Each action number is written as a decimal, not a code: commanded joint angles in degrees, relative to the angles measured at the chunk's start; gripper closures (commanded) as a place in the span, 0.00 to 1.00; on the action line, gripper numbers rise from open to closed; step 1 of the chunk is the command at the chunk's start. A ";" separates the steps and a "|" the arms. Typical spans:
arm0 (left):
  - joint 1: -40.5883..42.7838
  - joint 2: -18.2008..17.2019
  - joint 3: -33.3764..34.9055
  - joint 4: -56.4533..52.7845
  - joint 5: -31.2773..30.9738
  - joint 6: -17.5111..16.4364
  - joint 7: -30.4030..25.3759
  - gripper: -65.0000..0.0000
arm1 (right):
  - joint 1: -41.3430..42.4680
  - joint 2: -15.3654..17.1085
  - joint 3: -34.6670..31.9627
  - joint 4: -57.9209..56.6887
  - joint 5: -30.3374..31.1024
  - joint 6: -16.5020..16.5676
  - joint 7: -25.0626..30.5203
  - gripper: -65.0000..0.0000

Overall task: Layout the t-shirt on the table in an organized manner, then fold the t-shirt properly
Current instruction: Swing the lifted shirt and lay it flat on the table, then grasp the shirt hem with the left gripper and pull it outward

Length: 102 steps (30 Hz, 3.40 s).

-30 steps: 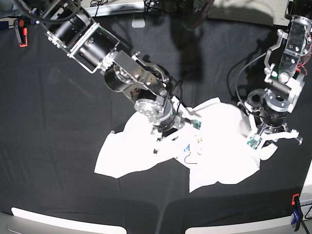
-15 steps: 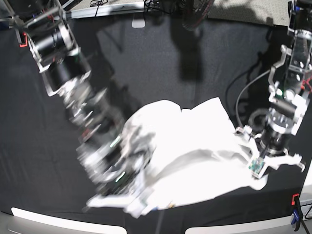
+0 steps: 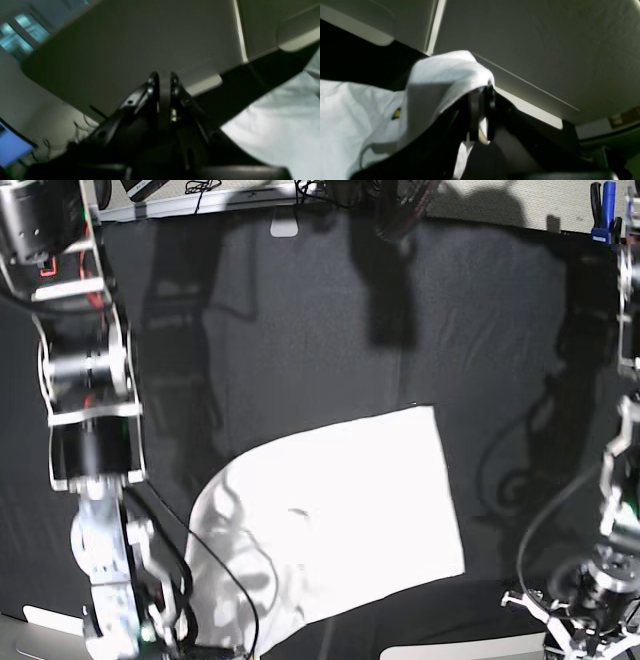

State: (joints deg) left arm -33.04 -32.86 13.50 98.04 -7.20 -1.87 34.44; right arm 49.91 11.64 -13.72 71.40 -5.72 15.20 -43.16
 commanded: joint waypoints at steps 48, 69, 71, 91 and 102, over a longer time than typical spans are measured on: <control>6.67 10.86 -0.31 -17.86 -17.53 -11.93 -1.31 0.74 | -51.34 15.65 37.79 19.63 13.03 17.35 -15.87 0.49; -22.80 30.03 -0.26 -70.71 -12.17 -17.81 -7.17 0.74 | -51.41 15.52 56.72 20.28 51.34 24.80 -21.14 0.49; -25.57 30.51 -0.26 -79.30 -14.29 -17.73 -10.60 0.74 | -51.43 15.52 58.60 20.26 51.34 24.80 -21.14 0.49; -18.27 31.32 -0.26 -95.69 -16.74 -19.85 -23.32 0.74 | -51.69 15.32 60.81 20.28 51.36 24.80 -21.14 0.49; -18.40 31.89 -0.26 -90.55 -16.83 -25.68 -14.67 1.00 | -51.69 15.32 60.81 20.28 51.36 24.80 -21.11 0.49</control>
State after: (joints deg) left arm -49.25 -0.99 13.39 6.66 -23.75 -27.09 20.75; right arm -2.55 25.69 46.65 90.76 44.62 39.48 -65.10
